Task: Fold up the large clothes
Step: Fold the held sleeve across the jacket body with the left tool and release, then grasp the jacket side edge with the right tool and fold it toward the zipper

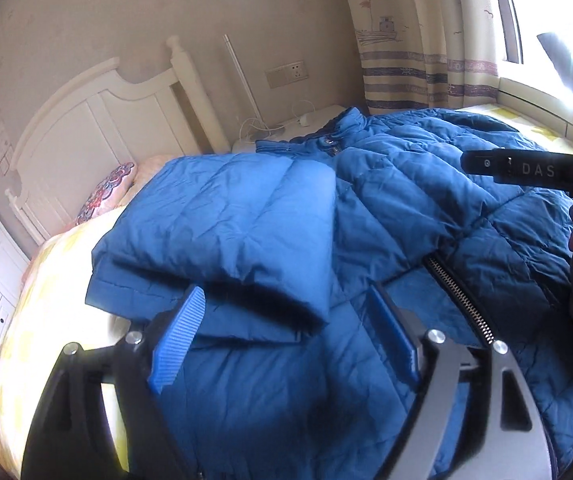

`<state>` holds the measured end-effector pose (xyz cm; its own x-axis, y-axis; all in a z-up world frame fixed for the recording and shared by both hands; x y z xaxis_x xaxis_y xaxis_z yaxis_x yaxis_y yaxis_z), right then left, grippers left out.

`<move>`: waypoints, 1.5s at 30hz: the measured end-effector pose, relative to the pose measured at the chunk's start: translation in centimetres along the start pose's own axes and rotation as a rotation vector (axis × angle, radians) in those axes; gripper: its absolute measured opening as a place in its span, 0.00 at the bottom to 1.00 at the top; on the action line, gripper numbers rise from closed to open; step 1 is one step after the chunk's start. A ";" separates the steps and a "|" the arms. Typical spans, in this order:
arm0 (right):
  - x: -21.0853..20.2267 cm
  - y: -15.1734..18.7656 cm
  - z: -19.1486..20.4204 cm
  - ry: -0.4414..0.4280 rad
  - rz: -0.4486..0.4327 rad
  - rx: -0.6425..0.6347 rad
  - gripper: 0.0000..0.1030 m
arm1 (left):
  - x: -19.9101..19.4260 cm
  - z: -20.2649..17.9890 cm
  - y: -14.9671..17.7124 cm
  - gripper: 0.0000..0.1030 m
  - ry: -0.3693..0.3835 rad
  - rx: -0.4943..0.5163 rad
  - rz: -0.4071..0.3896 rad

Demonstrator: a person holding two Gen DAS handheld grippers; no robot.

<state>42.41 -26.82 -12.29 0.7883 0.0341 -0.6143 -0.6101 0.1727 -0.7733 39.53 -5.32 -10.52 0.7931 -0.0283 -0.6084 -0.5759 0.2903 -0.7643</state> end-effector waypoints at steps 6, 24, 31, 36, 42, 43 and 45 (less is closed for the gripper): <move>0.6 0.1 1.0 0.009 0.039 -0.043 0.89 | -1.2 3.4 1.2 0.80 0.000 -0.100 0.008; -1.4 -1.1 18.7 -0.226 -0.031 -0.548 0.89 | -0.4 9.3 4.2 0.80 -0.029 -0.307 0.087; 1.3 -0.6 22.0 -0.288 0.045 -0.553 0.83 | -0.1 10.5 4.9 0.80 -0.055 -0.327 0.112; -0.3 -1.0 21.7 -0.392 -0.016 -0.486 0.12 | 0.3 11.6 5.5 0.80 -0.048 -0.375 0.135; -3.4 -3.3 13.4 -0.328 -0.118 -0.143 0.04 | 0.8 13.3 6.4 0.80 -0.026 -0.484 0.161; -3.8 -3.3 13.1 -0.287 -0.137 -0.188 0.06 | 0.8 13.4 6.5 0.80 -0.026 -0.488 0.161; -4.3 -2.4 15.7 -0.302 -0.123 -0.380 0.18 | 0.8 13.5 6.5 0.80 -0.032 -0.492 0.157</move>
<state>41.71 -11.91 -5.34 0.8096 0.3297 -0.4857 -0.4530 -0.1753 -0.8741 39.07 9.45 -13.08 0.6908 0.0109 -0.7230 -0.7076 -0.1953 -0.6790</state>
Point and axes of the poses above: each gripper's, at about its wrist camera, not at the fingertips, and x roughly the way its jaws point, z to its left, y to its underside, the point moved 5 cm from there along x, roughly the way its jaws point, and after that the axes turned 7 degrees about -x, right-handed, at the moved point
